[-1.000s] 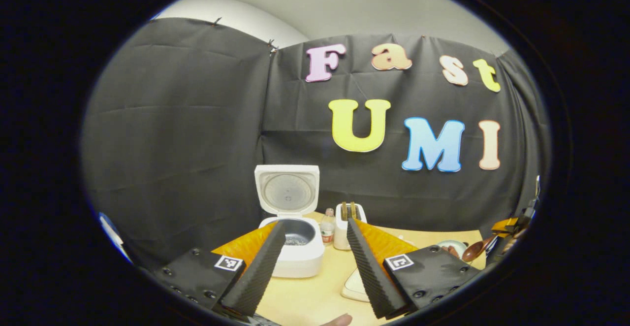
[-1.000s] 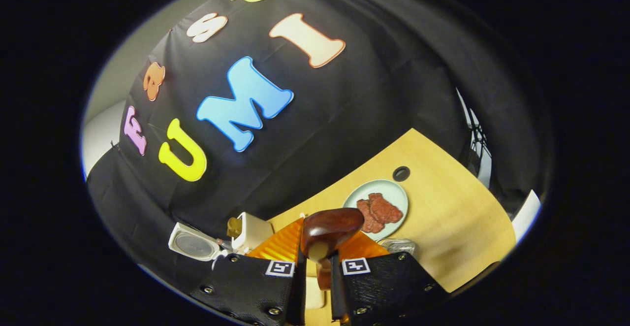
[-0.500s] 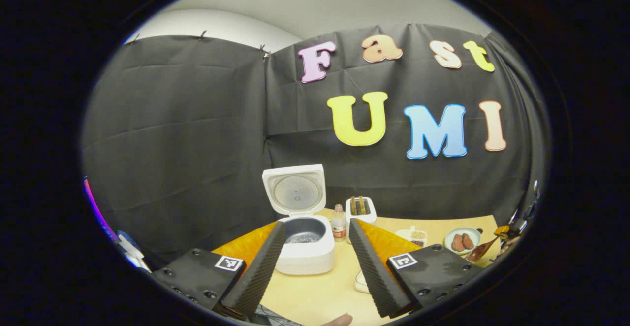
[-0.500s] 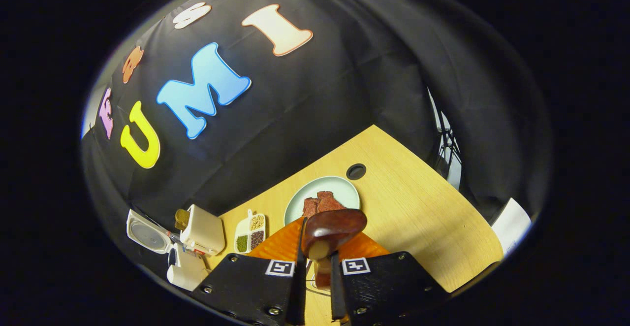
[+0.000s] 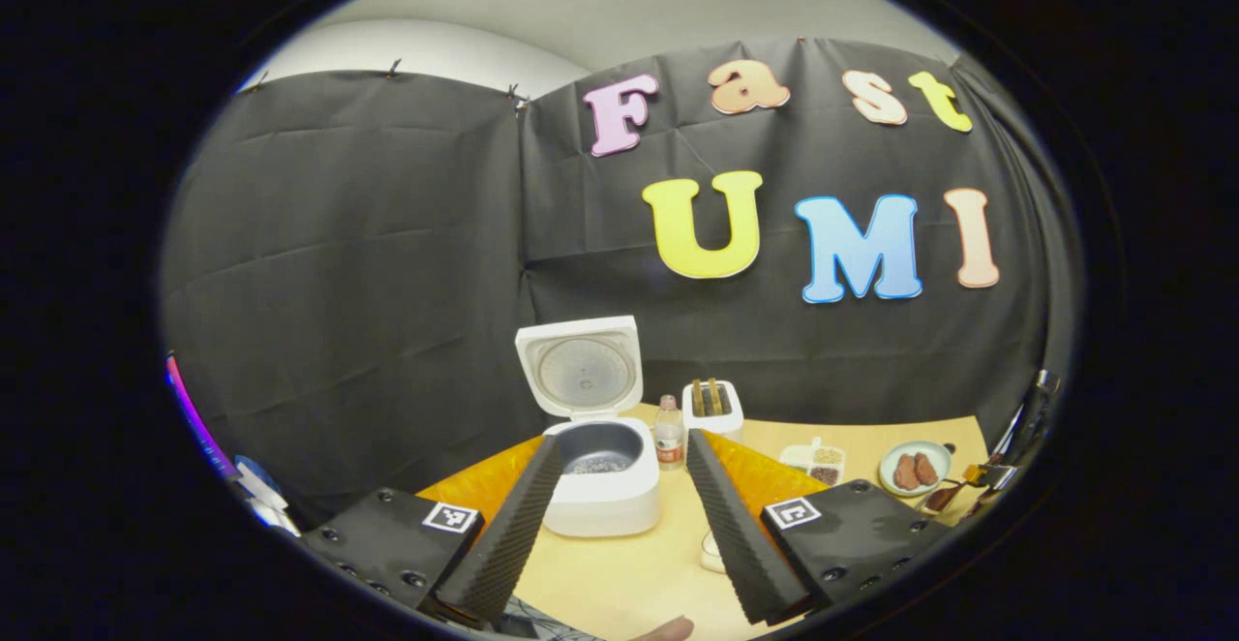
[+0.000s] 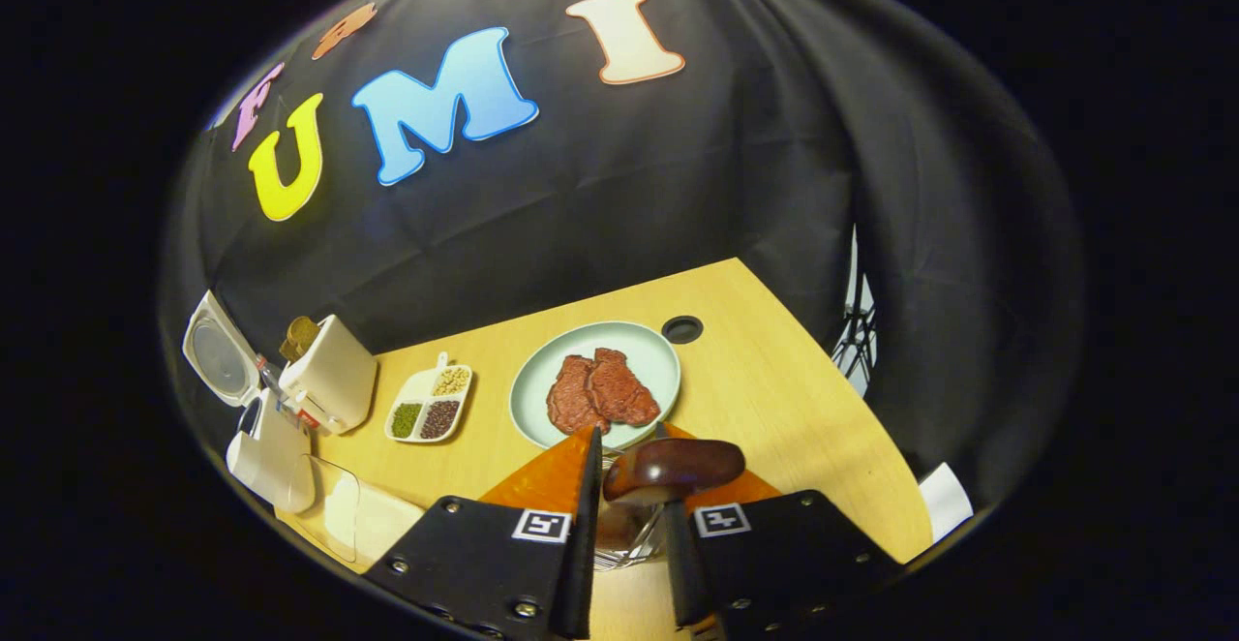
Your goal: Close the left gripper, press the button to open the rice cooker; take a wooden spoon from the chopstick holder with the right hand, scoop a spoonful of rice and pour it into the rice cooker, then put the wooden spoon back into the chopstick holder.
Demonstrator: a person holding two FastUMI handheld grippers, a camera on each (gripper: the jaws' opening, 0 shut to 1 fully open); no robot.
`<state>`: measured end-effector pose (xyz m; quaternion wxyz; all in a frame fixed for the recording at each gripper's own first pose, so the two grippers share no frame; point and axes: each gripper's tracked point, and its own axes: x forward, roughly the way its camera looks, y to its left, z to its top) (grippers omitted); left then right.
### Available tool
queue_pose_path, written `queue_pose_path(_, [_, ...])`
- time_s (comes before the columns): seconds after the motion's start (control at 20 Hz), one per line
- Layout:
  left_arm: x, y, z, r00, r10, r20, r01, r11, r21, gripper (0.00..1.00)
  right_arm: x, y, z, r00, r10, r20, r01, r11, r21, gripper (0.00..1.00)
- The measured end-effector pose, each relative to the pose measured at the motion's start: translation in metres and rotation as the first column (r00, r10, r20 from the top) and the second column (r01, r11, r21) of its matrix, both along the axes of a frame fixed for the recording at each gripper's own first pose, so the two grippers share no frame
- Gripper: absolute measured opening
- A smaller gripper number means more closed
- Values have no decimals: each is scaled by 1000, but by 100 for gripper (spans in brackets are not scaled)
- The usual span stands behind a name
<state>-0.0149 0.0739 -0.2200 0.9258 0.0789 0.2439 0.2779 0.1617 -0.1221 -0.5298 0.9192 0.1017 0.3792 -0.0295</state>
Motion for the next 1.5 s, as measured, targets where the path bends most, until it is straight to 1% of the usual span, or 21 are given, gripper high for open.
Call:
queue_pose_path(0.1, [6,-7,0,1000,-16,5,16,1000,-7,94,-9,-17,4,999,-18,-26,17,999,-30,43])
queue_pose_path(0.15, [9,-9,2,1000,-27,10,27,1000,-8,94,-15,-23,8,999,-26,-30,25,999,-38,44])
queue_pose_path(0.2, [12,-12,4,999,-37,16,38,999,-5,94,-15,-28,7,999,-36,-33,34,998,-53,62])
queue_pose_path(0.25, [14,-15,5,999,-49,19,49,999,-1,94,-17,-33,9,999,-42,-31,39,997,-64,66])
queue_pose_path(0.3, [17,-17,5,998,-60,22,60,998,2,93,-19,-39,14,998,-52,-23,50,996,-77,74])
queue_pose_path(0.35, [19,-18,7,997,-69,28,69,998,2,93,-19,-45,20,998,-65,-7,64,994,-88,86])
queue_pose_path(0.4, [20,-19,7,997,-76,34,76,997,-3,92,-21,-49,28,997,-78,8,79,993,-92,92])
queue_pose_path(0.5, [23,-18,7,995,-85,43,85,996,-15,93,-22,-54,51,994,-101,51,106,989,-102,97])
queue_pose_path(0.6, [26,-14,12,994,-95,59,96,995,-15,94,-20,-56,81,988,-104,116,119,985,-128,96])
queue_pose_path(0.7, [27,-6,18,991,-103,81,104,994,-12,94,-22,-47,114,983,-78,166,102,985,-141,97])
queue_pose_path(0.8, [28,4,21,988,-109,107,112,994,-18,93,-25,-33,146,976,-49,215,83,984,-155,97])
queue_pose_path(0.85, [30,11,19,987,-111,118,115,993,-30,91,-28,-26,163,970,-45,237,85,984,-159,97])
queue_pose_path(0.9, [33,18,17,985,-113,129,119,992,-43,93,-31,-16,178,964,-40,263,84,984,-158,97])
queue_pose_path(1.05, [39,50,13,980,-122,157,135,988,-75,93,-40,9,220,948,-42,317,101,979,-175,97])
queue_pose_path(1.2, [50,97,14,973,-127,192,149,983,-106,93,-48,53,259,931,-37,363,113,975,-190,97])
queue_pose_path(1.25, [60,118,12,970,-134,201,159,980,-117,90,-51,69,266,928,-24,373,107,973,-204,96])
queue_pose_path(1.35, [75,150,6,966,-143,216,173,977,-126,92,-60,107,281,924,20,383,82,965,-249,96])
queue_pose_path(1.4, [84,166,3,964,-148,222,179,976,-127,90,-61,124,289,918,42,395,73,960,-271,96])
queue_pose_path(1.5, [104,196,-1,958,-157,241,190,974,-122,87,-68,158,297,916,77,394,50,952,-302,97])
